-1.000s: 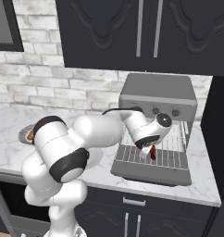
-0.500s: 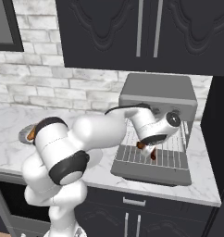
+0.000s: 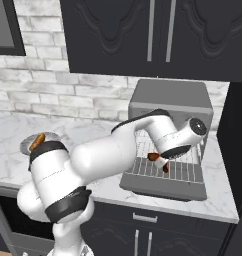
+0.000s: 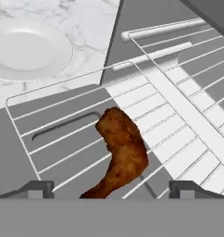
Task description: Open the toaster oven door. Place the hotdog bun on the top rack in the toaster oven and place the chicken drumstick on the bottom rack.
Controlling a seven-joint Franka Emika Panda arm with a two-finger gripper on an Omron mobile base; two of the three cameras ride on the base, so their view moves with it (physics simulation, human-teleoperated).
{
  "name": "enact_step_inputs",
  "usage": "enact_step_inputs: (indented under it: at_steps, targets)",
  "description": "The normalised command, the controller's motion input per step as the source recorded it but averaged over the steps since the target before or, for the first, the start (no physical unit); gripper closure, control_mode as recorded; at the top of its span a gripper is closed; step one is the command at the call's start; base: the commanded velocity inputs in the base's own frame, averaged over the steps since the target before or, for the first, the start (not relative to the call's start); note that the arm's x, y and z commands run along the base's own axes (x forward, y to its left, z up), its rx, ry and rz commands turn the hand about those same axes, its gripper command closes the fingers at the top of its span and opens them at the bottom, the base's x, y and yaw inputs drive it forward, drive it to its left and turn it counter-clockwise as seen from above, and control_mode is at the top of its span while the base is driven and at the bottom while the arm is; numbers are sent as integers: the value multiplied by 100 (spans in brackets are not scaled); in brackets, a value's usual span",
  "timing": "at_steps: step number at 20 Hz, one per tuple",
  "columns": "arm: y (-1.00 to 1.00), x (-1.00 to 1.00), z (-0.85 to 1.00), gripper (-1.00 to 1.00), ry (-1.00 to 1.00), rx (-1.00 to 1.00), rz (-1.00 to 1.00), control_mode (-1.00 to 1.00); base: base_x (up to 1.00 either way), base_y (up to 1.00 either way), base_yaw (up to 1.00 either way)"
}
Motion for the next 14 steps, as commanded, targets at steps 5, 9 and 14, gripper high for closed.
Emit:
enact_step_inputs:
  at_steps: [5, 9, 14]
  targets:
    - [18, -30, 0, -100, 13, 0, -41, -100, 0, 0, 0]
    - [29, -45, -3, -100, 13, 0, -43, -100, 0, 0, 0]
    - [35, -37, -35, -100, 17, 0, -40, -100, 0, 0, 0]
